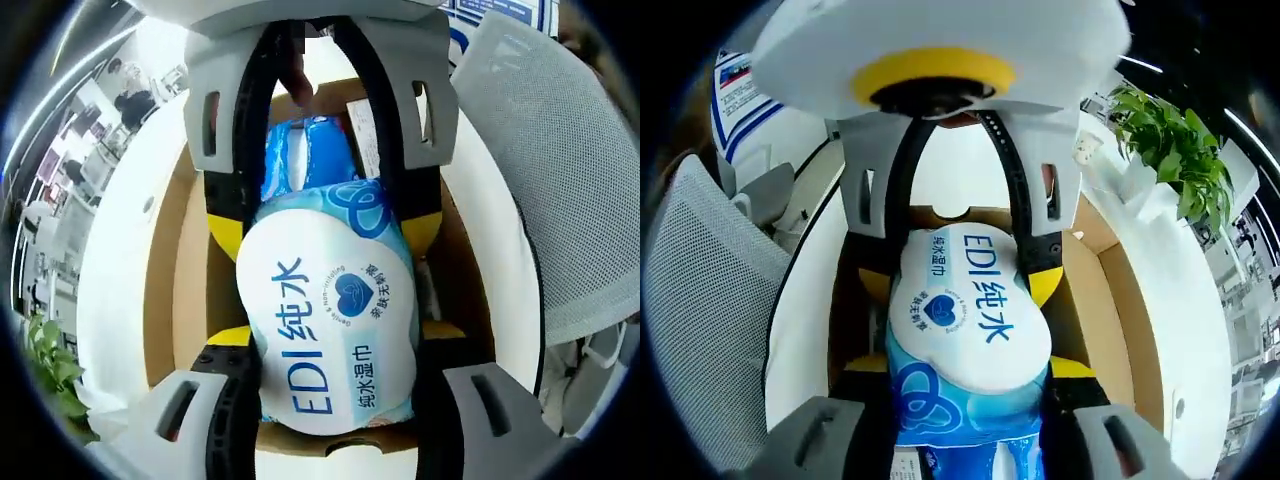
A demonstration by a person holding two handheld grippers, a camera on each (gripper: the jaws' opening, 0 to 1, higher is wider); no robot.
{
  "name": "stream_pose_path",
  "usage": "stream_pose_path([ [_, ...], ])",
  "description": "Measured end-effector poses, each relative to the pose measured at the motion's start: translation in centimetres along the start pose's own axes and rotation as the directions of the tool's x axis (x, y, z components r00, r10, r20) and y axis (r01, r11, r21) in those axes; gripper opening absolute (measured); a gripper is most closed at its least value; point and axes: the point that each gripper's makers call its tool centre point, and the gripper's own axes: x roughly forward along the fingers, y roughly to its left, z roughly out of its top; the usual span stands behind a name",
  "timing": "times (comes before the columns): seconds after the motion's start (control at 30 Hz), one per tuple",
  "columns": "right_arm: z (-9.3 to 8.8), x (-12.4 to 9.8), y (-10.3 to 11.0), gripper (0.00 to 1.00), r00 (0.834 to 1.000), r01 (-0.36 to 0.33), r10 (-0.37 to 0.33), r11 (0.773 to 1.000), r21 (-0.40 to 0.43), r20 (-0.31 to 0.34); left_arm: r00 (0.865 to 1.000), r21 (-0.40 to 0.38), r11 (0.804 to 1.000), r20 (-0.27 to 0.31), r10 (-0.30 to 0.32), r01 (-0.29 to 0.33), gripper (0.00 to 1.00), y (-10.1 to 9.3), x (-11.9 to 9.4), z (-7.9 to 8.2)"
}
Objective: Operate the shoe box by opening the lid, removing the specified soft item, and placing it in the target area until the item is outside and the box remains undamaged.
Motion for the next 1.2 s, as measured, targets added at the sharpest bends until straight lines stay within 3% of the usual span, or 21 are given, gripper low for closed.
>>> stream_pose_path([
  [0.4, 0.8, -2.4, -0.6, 0.54, 0.999, 0.041, -0.041, 0.999, -0.033, -0.003, 0.999, 0.022, 0.999, 0.020, 0.037, -0.038, 0.60, 0.7, -2.0, 1.9],
  [0.63, 0.3, -3.9, -0.8, 0.54, 0.998, 0.063, -0.063, 0.998, -0.030, -0.009, 0.998, 0.049, 0.998, 0.028, 0.048, -0.049, 0.60, 1.0, -2.3, 3.4],
  [1.2, -3.8, -8.0, -0.1, 0.53, 0.993, 0.111, -0.110, 0.993, 0.028, -0.037, 0.998, 0.126, 0.992, 0.064, 0.016, -0.024, 0.60, 0.3, -0.9, 9.1],
])
